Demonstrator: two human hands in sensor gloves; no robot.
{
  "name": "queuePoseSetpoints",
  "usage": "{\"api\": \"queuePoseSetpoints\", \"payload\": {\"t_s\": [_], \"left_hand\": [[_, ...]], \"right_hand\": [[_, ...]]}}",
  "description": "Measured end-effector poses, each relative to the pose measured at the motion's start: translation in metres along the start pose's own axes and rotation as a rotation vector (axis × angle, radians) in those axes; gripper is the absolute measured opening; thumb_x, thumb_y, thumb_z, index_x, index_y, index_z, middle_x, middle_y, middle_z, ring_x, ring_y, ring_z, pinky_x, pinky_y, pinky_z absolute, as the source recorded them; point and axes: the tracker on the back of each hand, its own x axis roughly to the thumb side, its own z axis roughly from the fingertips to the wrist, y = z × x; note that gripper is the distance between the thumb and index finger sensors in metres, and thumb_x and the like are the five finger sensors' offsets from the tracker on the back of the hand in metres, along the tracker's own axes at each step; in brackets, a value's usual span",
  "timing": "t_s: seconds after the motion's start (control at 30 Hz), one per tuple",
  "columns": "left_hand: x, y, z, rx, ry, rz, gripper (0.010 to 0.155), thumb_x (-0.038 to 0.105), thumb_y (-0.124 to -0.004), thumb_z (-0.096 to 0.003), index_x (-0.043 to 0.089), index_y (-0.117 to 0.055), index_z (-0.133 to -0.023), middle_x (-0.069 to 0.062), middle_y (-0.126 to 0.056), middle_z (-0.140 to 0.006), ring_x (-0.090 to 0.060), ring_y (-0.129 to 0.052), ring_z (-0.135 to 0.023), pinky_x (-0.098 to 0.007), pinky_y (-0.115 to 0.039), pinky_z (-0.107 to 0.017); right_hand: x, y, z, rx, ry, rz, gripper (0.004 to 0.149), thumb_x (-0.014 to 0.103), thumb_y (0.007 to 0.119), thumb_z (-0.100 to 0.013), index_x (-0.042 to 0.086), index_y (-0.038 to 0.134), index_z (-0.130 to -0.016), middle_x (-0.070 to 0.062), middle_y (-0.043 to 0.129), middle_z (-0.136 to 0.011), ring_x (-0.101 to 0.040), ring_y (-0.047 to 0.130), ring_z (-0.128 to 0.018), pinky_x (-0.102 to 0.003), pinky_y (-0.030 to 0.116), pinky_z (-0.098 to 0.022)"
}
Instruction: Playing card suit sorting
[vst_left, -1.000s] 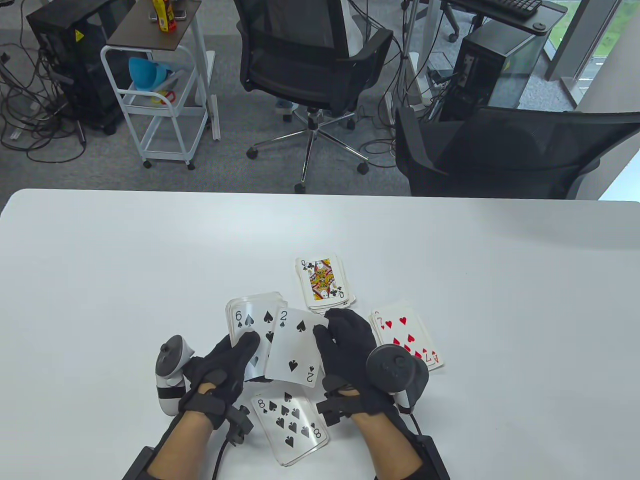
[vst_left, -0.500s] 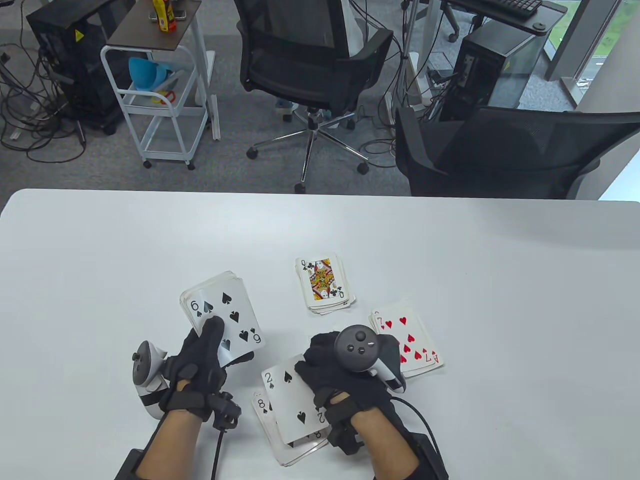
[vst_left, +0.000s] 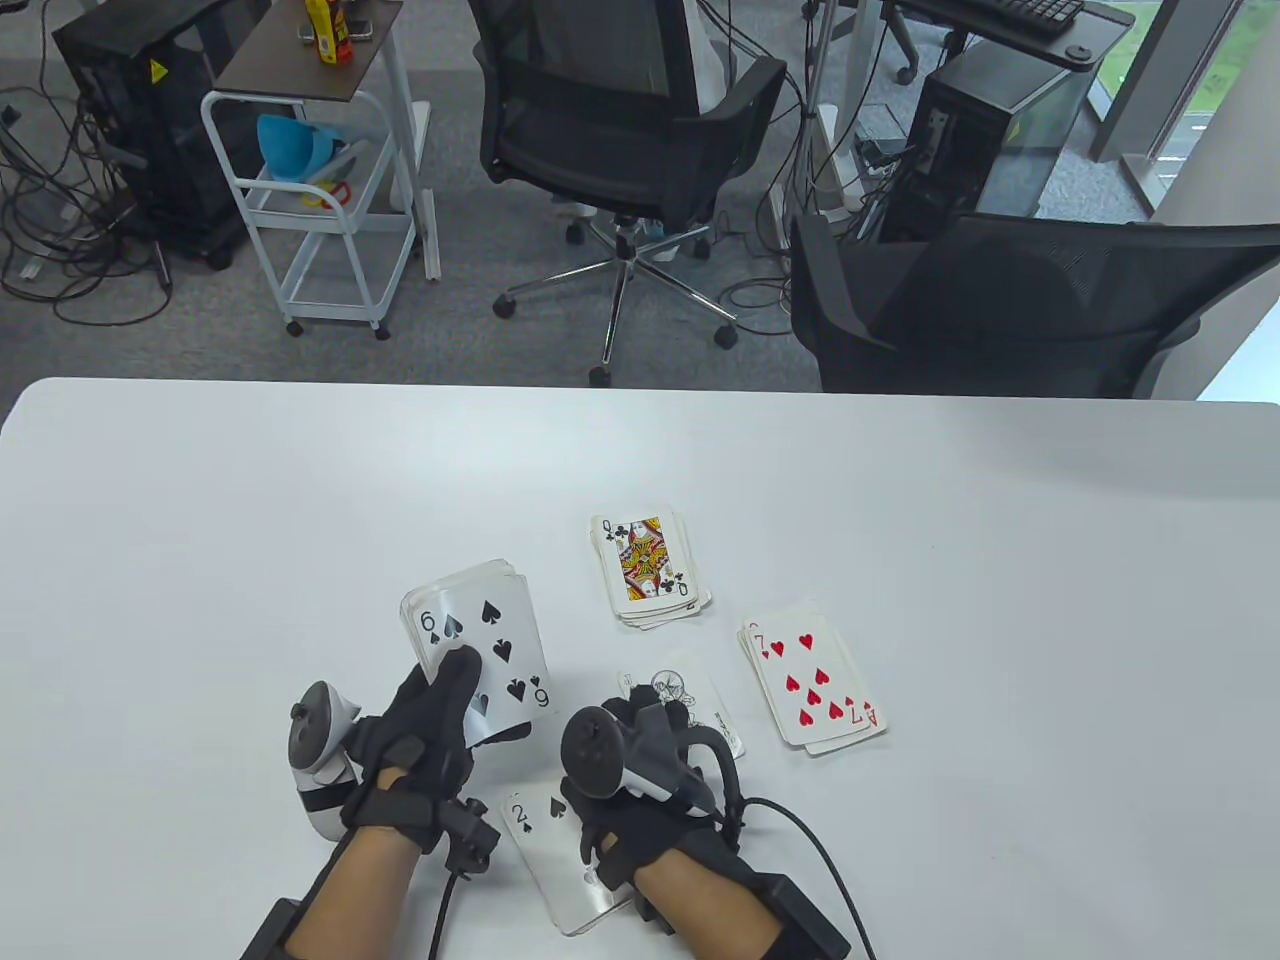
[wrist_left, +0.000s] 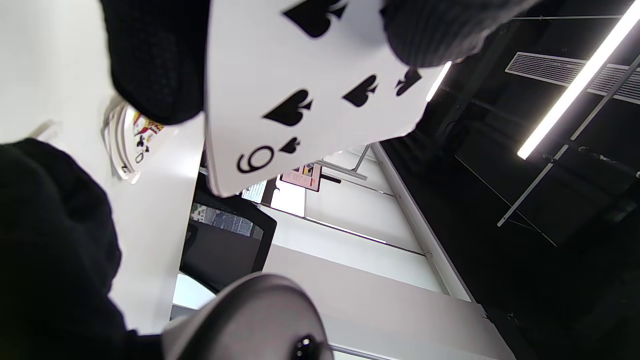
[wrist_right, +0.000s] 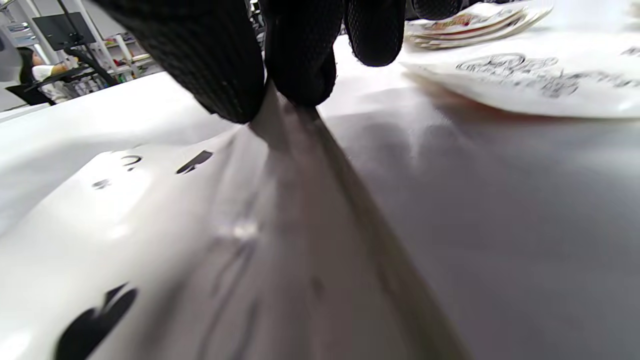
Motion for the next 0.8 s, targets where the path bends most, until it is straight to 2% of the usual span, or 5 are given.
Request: {"api": "queuePoseSetpoints", "payload": {"t_s": [0.13,0.33,0.43,0.6,0.8], "left_hand": [[-0.002,-0.005,0.000,-0.009,0.010,-0.011,0.055,0.055,-0.074,-0.0582,0.026,-0.066,-0.104,-0.001,-0.086,-0.097,-0.030,-0.096,-0.080,-0.041,-0.092,-0.050],[-0.007,-0.014,0.000,-0.050,0.037,-0.027,0.055,0.055,-0.072,-0.0582,0.027,-0.065,-0.105,-0.002,-0.085,-0.098,-0.031,-0.096,-0.081,-0.041,-0.094,-0.048],[-0.011,-0.019,0.000,-0.077,0.060,-0.036,0.055,0.054,-0.073,-0.0585,0.028,-0.063,-0.106,-0.002,-0.084,-0.099,-0.031,-0.095,-0.082,-0.042,-0.095,-0.047],[-0.012,-0.028,-0.001,-0.138,0.073,-0.103,0.054,0.049,-0.075,-0.0589,0.027,-0.062,-0.106,-0.003,-0.081,-0.101,-0.031,-0.093,-0.084,-0.043,-0.093,-0.050],[-0.018,-0.040,0.001,-0.172,0.096,-0.182,0.053,0.048,-0.076,-0.0587,0.027,-0.062,-0.106,-0.001,-0.082,-0.100,-0.031,-0.094,-0.084,-0.043,-0.093,-0.050]], "right_hand": [[-0.011,-0.011,0.005,-0.049,-0.013,-0.082,0.042,0.039,0.086,-0.057,0.004,0.081,-0.081,-0.029,0.053,-0.107,-0.056,0.034,-0.101,-0.075,0.030,-0.067],[-0.036,-0.043,0.020,-0.380,-0.035,-0.296,0.043,0.044,0.078,-0.058,0.005,0.086,-0.075,-0.026,0.064,-0.102,-0.055,0.047,-0.098,-0.074,0.037,-0.066],[-0.049,-0.052,0.027,-0.560,-0.065,-0.451,0.046,0.046,0.077,-0.057,0.006,0.085,-0.079,-0.025,0.065,-0.102,-0.055,0.048,-0.098,-0.074,0.039,-0.066],[-0.059,-0.055,0.031,-0.678,-0.102,-0.606,0.049,0.047,0.076,-0.057,0.006,0.082,-0.084,-0.023,0.064,-0.102,-0.054,0.048,-0.099,-0.073,0.040,-0.067],[-0.055,-0.052,0.033,-0.703,-0.147,-0.616,0.052,0.048,0.075,-0.056,0.007,0.078,-0.088,-0.022,0.065,-0.102,-0.053,0.050,-0.099,-0.073,0.041,-0.067]]}}
